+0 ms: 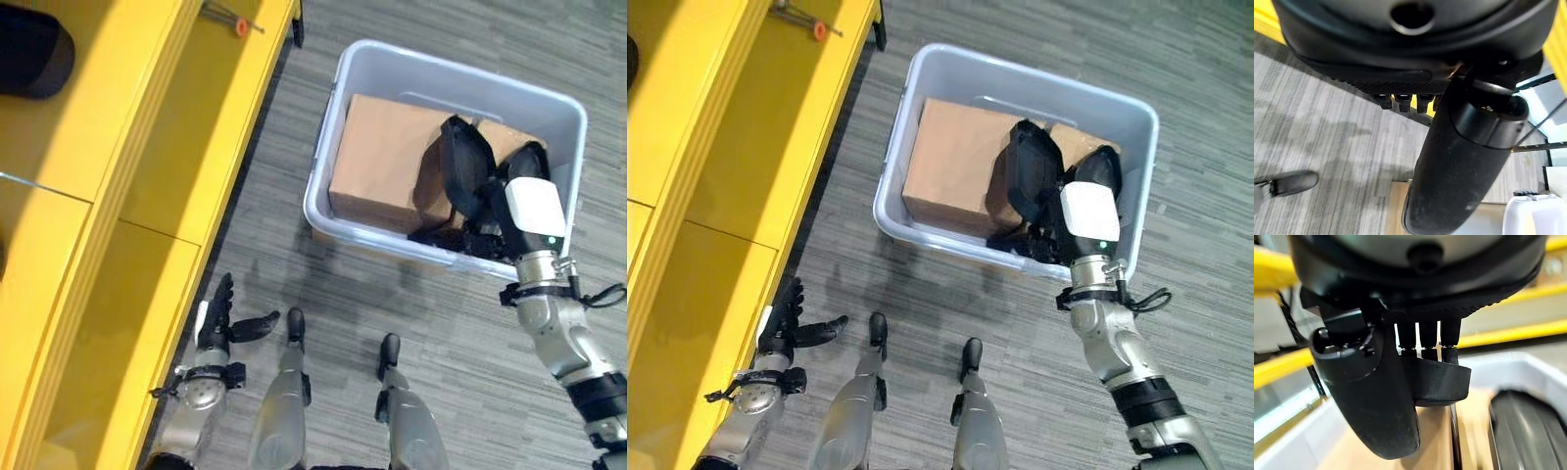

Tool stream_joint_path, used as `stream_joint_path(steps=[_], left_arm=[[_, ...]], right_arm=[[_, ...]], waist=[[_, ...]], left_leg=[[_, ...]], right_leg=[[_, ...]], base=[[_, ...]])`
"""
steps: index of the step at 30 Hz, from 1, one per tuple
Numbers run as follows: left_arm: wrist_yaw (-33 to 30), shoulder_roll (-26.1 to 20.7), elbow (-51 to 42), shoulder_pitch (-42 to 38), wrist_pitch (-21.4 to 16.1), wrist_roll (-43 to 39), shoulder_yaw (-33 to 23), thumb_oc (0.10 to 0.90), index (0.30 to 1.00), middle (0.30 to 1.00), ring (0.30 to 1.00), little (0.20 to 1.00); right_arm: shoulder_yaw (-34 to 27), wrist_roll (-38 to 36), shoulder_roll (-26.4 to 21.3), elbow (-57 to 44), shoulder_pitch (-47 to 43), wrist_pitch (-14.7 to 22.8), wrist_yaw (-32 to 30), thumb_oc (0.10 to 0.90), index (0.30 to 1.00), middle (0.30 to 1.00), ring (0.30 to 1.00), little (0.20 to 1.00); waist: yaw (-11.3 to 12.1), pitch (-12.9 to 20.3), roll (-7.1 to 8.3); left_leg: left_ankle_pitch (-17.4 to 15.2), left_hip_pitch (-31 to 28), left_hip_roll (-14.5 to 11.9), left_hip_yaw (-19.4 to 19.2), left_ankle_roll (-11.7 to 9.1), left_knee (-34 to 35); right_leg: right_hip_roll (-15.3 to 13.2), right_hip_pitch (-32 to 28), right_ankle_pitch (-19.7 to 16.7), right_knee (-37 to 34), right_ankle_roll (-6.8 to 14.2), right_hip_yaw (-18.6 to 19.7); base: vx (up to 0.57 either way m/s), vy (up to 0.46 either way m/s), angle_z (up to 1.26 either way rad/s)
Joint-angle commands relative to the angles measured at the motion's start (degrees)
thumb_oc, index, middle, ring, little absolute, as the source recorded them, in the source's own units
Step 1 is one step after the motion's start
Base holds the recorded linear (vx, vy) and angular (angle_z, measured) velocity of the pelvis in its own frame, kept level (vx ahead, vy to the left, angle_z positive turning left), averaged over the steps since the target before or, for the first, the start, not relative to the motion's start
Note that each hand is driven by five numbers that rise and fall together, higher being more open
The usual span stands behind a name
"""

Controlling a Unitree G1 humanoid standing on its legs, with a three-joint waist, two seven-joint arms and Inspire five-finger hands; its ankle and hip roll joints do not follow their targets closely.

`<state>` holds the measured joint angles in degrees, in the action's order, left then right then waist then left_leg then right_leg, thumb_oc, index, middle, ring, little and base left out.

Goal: Move parts from the plastic box to the shelf.

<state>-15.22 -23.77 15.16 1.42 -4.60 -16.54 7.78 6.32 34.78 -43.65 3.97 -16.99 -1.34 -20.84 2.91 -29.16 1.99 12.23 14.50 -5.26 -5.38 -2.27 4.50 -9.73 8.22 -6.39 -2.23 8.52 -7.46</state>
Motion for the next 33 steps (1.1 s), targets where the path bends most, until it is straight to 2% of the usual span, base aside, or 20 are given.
stream_joint_path(steps=[1, 8, 12, 18, 24, 27, 29, 30, 31, 32, 33], left_arm=[[0.7, -1.0, -1.2, 2.3, -2.9, 2.8, -1.6, 0.900, 1.000, 1.000, 1.000, 1.000], [2.5, -0.2, 0.1, 5.0, -2.5, 4.4, -3.6, 0.900, 1.000, 1.000, 1.000, 1.000], [4.0, 1.0, 0.9, 7.1, -2.2, 4.8, -4.1, 0.900, 1.000, 1.000, 1.000, 1.000], [5.1, 1.8, 0.5, 8.1, -1.9, 4.6, -3.4, 0.900, 1.000, 1.000, 1.000, 1.000], [5.2, 1.9, 0.2, 8.4, -1.9, 4.9, -2.6, 0.900, 1.000, 1.000, 1.000, 1.000], [5.1, 1.9, 0.1, 8.4, -1.8, 4.6, -2.5, 0.900, 1.000, 1.000, 1.000, 1.000], [5.0, 2.4, 0.7, 8.6, -1.6, 4.0, -2.3, 0.900, 1.000, 1.000, 1.000, 1.000], [5.0, 2.4, 0.7, 8.6, -1.6, 4.0, -2.4, 0.900, 1.000, 1.000, 1.000, 1.000], [5.0, 3.0, 0.8, 9.4, -1.6, 3.4, -2.4, 0.900, 1.000, 1.000, 1.000, 1.000], [5.0, 3.1, 0.8, 9.4, -1.6, 3.4, -2.5, 0.900, 1.000, 1.000, 1.000, 1.000], [4.8, 3.1, 1.1, 9.9, -1.4, 3.4, -2.7, 0.900, 1.000, 1.000, 1.000, 1.000]], right_arm=[[-5.8, 2.5, -4.5, -4.7, -0.2, 2.7, -4.1, 0.400, 0.300, 0.300, 0.300, 0.300], [-10.9, 4.3, -4.3, -8.9, 7.2, 4.9, -2.9, 0.400, 0.300, 0.300, 0.300, 0.300], [-12.3, 4.1, -3.7, -10.5, 10.2, 6.4, -1.8, 0.400, 0.300, 0.300, 0.300, 0.300], [-10.3, 3.4, -2.7, -10.4, 10.7, 7.2, 0.1, 0.400, 0.300, 0.300, 0.300, 0.300], [-6.6, 3.4, -4.3, -9.7, 8.1, 8.0, 1.5, 0.400, 0.300, 0.300, 0.300, 0.300], [-4.5, 3.4, -6.0, -10.2, 5.7, 8.5, 2.1, 0.400, 0.300, 0.300, 0.300, 0.300], [-2.9, 3.3, -7.7, -10.9, 3.9, 9.1, 2.7, 0.400, 0.300, 0.300, 0.300, 0.300], [-2.7, 3.2, -7.8, -10.8, 3.7, 9.2, 2.6, 0.400, 0.300, 0.300, 0.300, 0.300], [-1.2, 2.9, -9.0, -10.7, 1.7, 9.4, 3.0, 0.400, 0.300, 0.300, 0.300, 0.300], [-0.9, 2.9, -9.1, -10.5, 1.5, 9.4, 2.9, 0.400, 0.300, 0.300, 0.300, 0.300], [-0.2, 2.5, -9.7, -10.8, 0.0, 9.7, 3.0, 0.400, 0.300, 0.300, 0.300, 0.300]], waist=[[-1.1, 11.9, 2.21], [-1.9, 17.3, 2.55], [-2.6, 21.3, 2.01], [-3.6, 24.9, 0.56], [-4.2, 25.6, -0.30], [-4.0, 25.3, -0.31], [-3.2, 25.2, -0.34], [-3.4, 25.1, -0.47], [-2.4, 25.0, -0.72], [-2.6, 25.0, -0.87], [-1.6, 24.8, -1.10]], left_leg=[[-4.9, -4.8, -2.8, 1.5, -3.0, 0.5], [-6.3, -9.3, -3.6, 0.8, -2.7, 0.5], [-7.2, -12.1, -4.0, 0.0, -2.6, 0.5], [-7.9, -15.4, -4.9, -1.5, -2.4, 0.5], [-7.8, -17.7, -6.2, -2.5, -2.6, 0.3], [-7.1, -17.8, -7.5, -2.6, -3.2, -2.1], [-4.8, -17.4, -8.9, -1.9, -4.1, -2.6], [-4.7, -17.4, -9.0, -1.8, -4.2, -2.5], [-2.0, -16.6, -10.1, -0.8, -5.3, -2.2], [-1.9, -16.6, -10.2, -0.7, -5.4, -2.0], [-0.2, -16.1, -10.7, -0.2, -6.0, -1.5]], right_leg=[[-1.2, 0.0, 0.8, 2.8, 1.2, -3.7], [-0.5, -3.4, 2.5, 3.6, 1.3, -3.0], [-0.2, -5.5, 3.1, 3.5, 1.3, -1.9], [0.3, -7.2, 4.1, 3.8, 0.9, -0.1], [1.7, -7.4, 6.0, 6.5, 0.1, 1.5], [3.0, -8.0, 7.1, 7.3, -0.8, 1.8], [4.3, -9.0, 7.5, 6.4, -1.7, 1.2], [4.4, -9.2, 7.4, 6.3, -1.8, 1.1], [5.5, -10.2, 7.2, 3.9, -2.4, 0.3], [5.6, -10.4, 7.0, 3.6, -2.5, 0.1], [6.2, -10.6, 7.0, 2.4, -2.7, -0.4]], base=[[0.09, -0.012, 0.01], [0.09, -0.015, -0.03], [0.10, -0.024, -0.07], [0.05, -0.026, -0.21], [0.01, -0.045, -0.17], [-0.04, -0.113, -0.11], [-0.07, -0.160, -0.02], [-0.09, -0.191, 0.14], [-0.06, -0.113, 0.14], [-0.10, -0.160, 0.24], [-0.08, -0.097, 0.15]])
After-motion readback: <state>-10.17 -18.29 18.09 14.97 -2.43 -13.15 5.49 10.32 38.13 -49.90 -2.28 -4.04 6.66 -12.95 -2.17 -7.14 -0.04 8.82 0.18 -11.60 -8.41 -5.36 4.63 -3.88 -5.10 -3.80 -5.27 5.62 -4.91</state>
